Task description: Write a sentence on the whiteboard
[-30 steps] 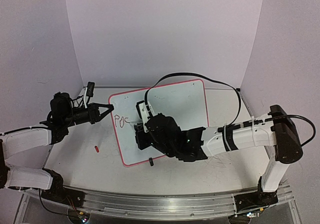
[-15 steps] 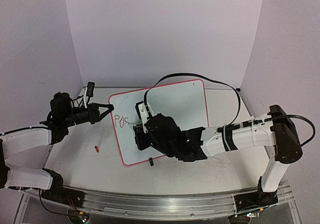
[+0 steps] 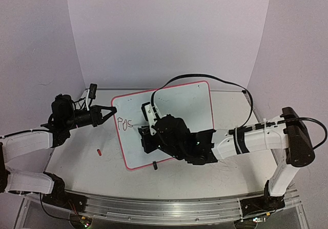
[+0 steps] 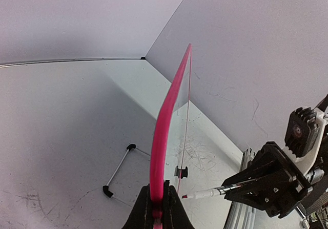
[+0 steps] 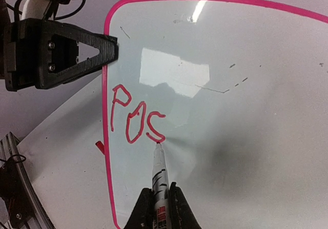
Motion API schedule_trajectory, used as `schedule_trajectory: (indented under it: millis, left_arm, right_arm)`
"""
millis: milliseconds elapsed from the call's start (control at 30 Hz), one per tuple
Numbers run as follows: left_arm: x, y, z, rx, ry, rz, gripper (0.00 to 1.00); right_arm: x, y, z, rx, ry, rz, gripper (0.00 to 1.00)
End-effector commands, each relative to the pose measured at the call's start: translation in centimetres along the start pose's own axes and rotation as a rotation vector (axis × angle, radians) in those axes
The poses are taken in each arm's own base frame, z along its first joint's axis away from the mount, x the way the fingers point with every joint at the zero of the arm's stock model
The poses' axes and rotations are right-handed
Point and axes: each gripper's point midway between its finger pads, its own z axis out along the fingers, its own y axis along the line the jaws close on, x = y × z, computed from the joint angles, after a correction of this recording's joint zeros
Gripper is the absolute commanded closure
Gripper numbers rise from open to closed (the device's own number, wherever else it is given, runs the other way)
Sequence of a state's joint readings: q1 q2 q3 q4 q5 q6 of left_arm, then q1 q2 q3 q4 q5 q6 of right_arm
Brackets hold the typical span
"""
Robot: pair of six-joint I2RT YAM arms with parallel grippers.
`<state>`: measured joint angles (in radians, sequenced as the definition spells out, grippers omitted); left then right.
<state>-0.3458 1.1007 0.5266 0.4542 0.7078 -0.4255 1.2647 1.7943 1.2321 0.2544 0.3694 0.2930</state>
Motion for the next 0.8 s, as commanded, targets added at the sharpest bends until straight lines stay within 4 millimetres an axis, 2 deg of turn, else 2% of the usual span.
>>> schedule_trajectory:
  millis: [0, 133, 333, 767]
  left_arm:
    - [-1.6, -0.7, 0.0, 0.023, -0.045, 0.08, 1.0]
    - [-1.6, -0.9, -0.2, 0.022, -0.05, 0.081, 1.0]
    - [-1.7, -0.9, -0.2, 0.022, -0.052, 0.081, 1.0]
    - [-1.6, -0.9, -0.2, 0.023, -0.049, 0.081, 1.0]
  right_arm:
    - [-3.9, 0.1, -1.3, -0.031, -0.102, 0.034, 1.0]
    - [-4.3, 0.3, -0.5, -0.022, -0.11, 0.024, 1.0]
    - [-4.4, -0.6, 0.4, 0.002, -0.113, 0.034, 1.0]
    - [-4.2, 0.0, 1.5, -0.014, -0.104, 0.022, 1.0]
